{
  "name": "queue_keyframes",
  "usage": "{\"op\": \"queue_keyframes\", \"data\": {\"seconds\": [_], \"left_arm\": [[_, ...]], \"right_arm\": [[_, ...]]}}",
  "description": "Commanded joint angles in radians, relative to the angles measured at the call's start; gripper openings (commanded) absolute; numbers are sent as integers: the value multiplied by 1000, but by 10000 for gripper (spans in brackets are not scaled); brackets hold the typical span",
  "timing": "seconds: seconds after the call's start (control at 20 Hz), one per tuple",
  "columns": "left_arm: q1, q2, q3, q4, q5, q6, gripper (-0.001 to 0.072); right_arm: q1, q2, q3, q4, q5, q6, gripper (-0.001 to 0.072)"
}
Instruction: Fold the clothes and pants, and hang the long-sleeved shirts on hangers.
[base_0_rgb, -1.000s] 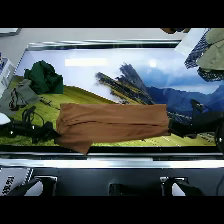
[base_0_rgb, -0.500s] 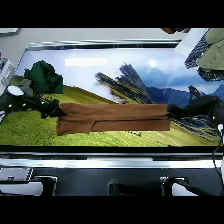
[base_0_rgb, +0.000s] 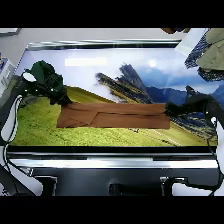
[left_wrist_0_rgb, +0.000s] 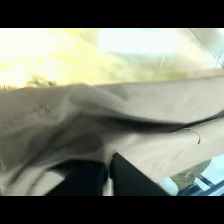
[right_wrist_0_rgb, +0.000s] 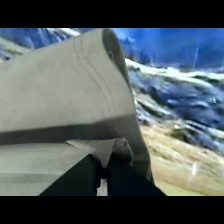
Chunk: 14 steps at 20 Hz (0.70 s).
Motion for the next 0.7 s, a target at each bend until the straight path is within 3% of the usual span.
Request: {"op": "queue_keyframes", "data": {"seconds": [0.0, 0.05, 0.1, 0.15, 0.2, 0.25, 0.35, 0.45, 0.55, 0.65], "left_arm": [[-6, -42, 42, -1, 7, -2, 247], [-3, -39, 48, -1, 12, -3, 345], [0, -34, 59, -1, 8, -3, 345], [5, -26, 72, 2, 3, -3, 357], [9, -13, 87, 10, 1, -3, 442], [13, 6, 97, 23, 0, -3, 478], [18, 50, 102, 68, 0, -3, 479], [16, 90, 102, 128, -1, -3, 479], [16, 111, 102, 142, -3, -3, 479], [14, 117, 102, 142, -6, -9, 479]], "right_arm": [[1, -23, 5, 48, 20, 21, 190], [0, -23, 21, 51, -3, 46, 362], [-1, -23, 54, 50, -48, 63, 514], [-5, -23, 96, 42, -100, 63, 545], [-21, -23, 142, 39, -146, 69, 545], [-45, -23, 178, 40, -172, 89, 546], [-123, -27, 202, 70, -192, 108, 548], [-204, -79, 202, 177, -273, 51, 556], [-240, -159, 202, 283, -372, -19, 616], [-235, -222, 202, 286, -406, -53, 616]]}}
